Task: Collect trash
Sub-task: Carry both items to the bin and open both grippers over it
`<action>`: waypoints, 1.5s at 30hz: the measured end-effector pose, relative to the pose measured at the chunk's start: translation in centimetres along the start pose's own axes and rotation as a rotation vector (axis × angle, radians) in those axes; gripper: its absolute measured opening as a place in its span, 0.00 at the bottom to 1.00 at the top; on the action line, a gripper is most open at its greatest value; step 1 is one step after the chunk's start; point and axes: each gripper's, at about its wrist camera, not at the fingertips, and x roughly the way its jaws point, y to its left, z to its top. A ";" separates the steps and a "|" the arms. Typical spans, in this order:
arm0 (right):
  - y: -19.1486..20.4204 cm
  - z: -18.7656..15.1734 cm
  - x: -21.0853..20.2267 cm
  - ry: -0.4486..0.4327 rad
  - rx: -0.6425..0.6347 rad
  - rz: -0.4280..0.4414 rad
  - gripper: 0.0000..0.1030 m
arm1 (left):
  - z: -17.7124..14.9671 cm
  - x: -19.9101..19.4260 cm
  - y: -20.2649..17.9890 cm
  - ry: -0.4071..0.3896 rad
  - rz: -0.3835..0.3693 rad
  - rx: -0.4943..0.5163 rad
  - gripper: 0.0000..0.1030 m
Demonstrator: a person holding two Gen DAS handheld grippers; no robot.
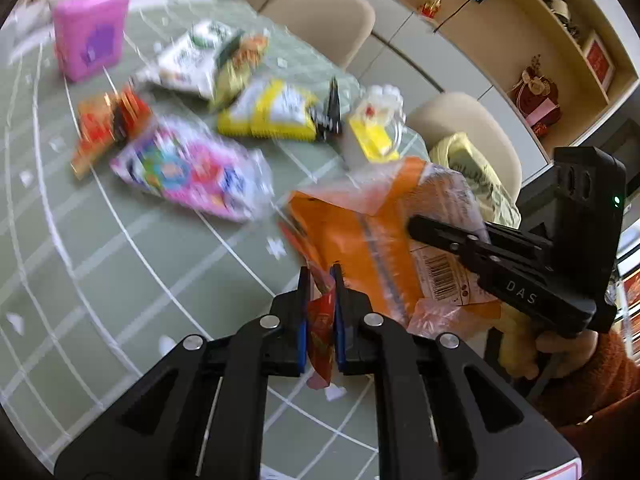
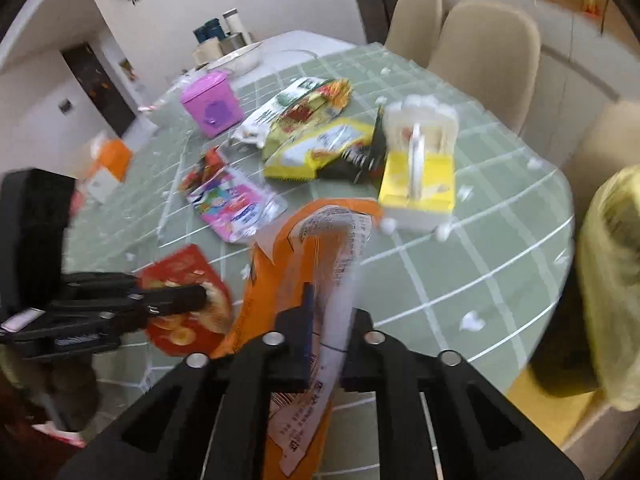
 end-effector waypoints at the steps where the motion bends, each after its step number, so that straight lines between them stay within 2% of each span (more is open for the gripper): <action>1: 0.3 0.2 -0.6 -0.007 -0.009 -0.026 0.04 | 0.4 -0.7 0.2 -0.021 -0.006 -0.003 0.09; 5: 1.2 1.5 -4.5 -0.075 -0.029 -0.122 0.03 | 2.0 -2.6 0.1 -0.088 -0.034 -0.010 0.09; 9: 1.2 2.4 -8.3 -0.146 -0.054 -0.170 0.03 | 3.8 -4.3 -1.3 -0.149 -0.060 -0.002 0.09; 13: 0.8 2.6 -11.0 -0.206 -0.090 -0.204 0.03 | 5.3 -5.1 -3.9 -0.194 -0.069 0.050 0.09; 18: -2.3 2.0 -13.6 -0.242 -0.106 -0.213 0.03 | 6.5 -4.1 -7.5 -0.219 -0.075 0.064 0.09; 21: -5.7 1.3 -15.2 -0.264 -0.075 -0.232 0.03 | 7.0 -2.7 -10.4 -0.210 -0.123 0.065 0.09; 24: -10.2 0.3 -16.7 -0.276 -0.002 -0.262 0.03 | 8.1 -0.6 -14.3 -0.196 -0.123 0.113 0.09; 29: -18.3 -2.1 -19.5 -0.294 0.109 -0.341 0.03 | 9.9 3.7 -21.6 -0.176 -0.196 0.205 0.09; 33: -24.7 -4.3 -21.1 -0.298 0.195 -0.399 0.03 | 11.1 8.9 -27.4 -0.135 -0.237 0.275 0.09; 36: -28.0 -5.8 -21.4 -0.295 0.213 -0.439 0.03 | 11.5 12.9 -30.5 -0.118 -0.244 0.321 0.09; 40: -31.0 -7.3 -21.5 -0.298 0.247 -0.457 0.03 | 12.3 20.1 -33.1 -0.023 -0.264 0.292 0.09; 42: -32.3 -7.8 -21.6 -0.302 0.266 -0.468 0.03 | 12.2 22.6 -33.9 0.018 -0.263 0.308 0.10; 44: -33.3 -8.0 -21.8 -0.311 0.289 -0.469 0.03 | 12.2 24.3 -34.5 0.064 -0.261 0.322 0.18; 45: -33.8 -7.9 -21.8 -0.316 0.296 -0.468 0.03 | 12.3 25.2 -34.6 0.090 -0.257 0.321 0.30</action>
